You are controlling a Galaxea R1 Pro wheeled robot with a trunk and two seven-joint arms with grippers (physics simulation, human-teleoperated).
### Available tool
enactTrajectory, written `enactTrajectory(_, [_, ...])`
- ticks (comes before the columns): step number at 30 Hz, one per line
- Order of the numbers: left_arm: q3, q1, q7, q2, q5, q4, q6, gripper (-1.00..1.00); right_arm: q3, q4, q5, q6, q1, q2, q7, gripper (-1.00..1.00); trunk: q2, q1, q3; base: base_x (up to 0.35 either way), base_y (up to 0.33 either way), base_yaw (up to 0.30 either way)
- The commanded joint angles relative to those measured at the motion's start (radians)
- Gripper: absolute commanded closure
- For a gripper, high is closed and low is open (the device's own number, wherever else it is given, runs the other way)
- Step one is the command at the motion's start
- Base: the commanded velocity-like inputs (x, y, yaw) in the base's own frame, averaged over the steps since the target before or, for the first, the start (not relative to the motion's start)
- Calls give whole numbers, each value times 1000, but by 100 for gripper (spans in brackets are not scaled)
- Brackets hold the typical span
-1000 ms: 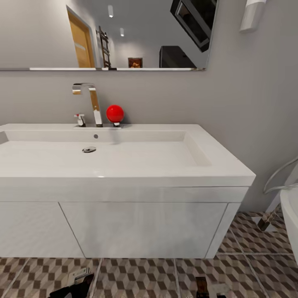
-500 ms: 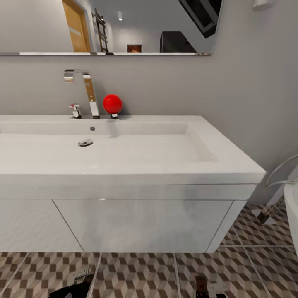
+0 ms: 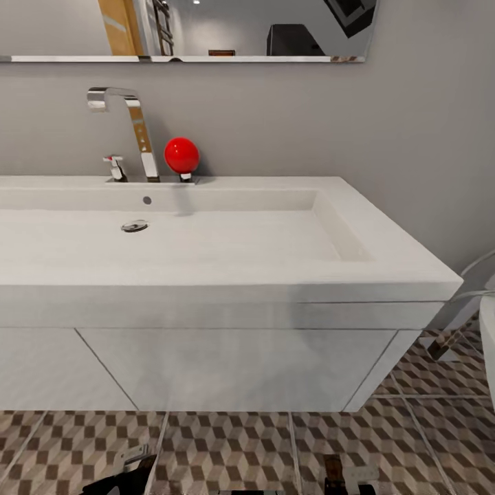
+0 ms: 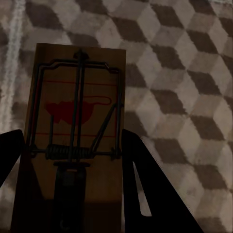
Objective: Take the four mousetraps from the cabinet in the bathroom and place them on the bathroom floor. Make sure all four end up on the same floor surface, and ensure that at least two of them are either under or directly next to the same bathroom sink.
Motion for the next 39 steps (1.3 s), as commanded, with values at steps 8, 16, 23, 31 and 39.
enactTrajectory(8, [-6, 0, 8, 1, 8, -4, 3, 100, 7, 1, -4, -4, -1, 0, -5, 100, -1, 1, -13, 0, 0, 0])
enactTrajectory(16, [-7, 0, 8, 1, 8, -4, 5, 100, 5, 1, -5, -5, -1, -1, -6, 100, -1, 1, -13, 0, 0, 0])
enactTrajectory(23, [-7, 0, 8, 1, 8, -4, 5, 100, 5, 1, -4, -8, -1, -1, -6, 100, -1, 1, -13, 0, 0, 0])
enactTrajectory(31, [-8, 0, 8, 1, 9, -3, 5, 100, 6, -17, -3, -4, -1, 0, -4, 100, -1, 2, -16, 0, 0, 0])
enactTrajectory(39, [-8, 0, 10, 0, 9, -4, 4, 100, 8, -51, -5, 4, -1, 2, -5, 100, -3, 5, -47, 0, 0, 0])
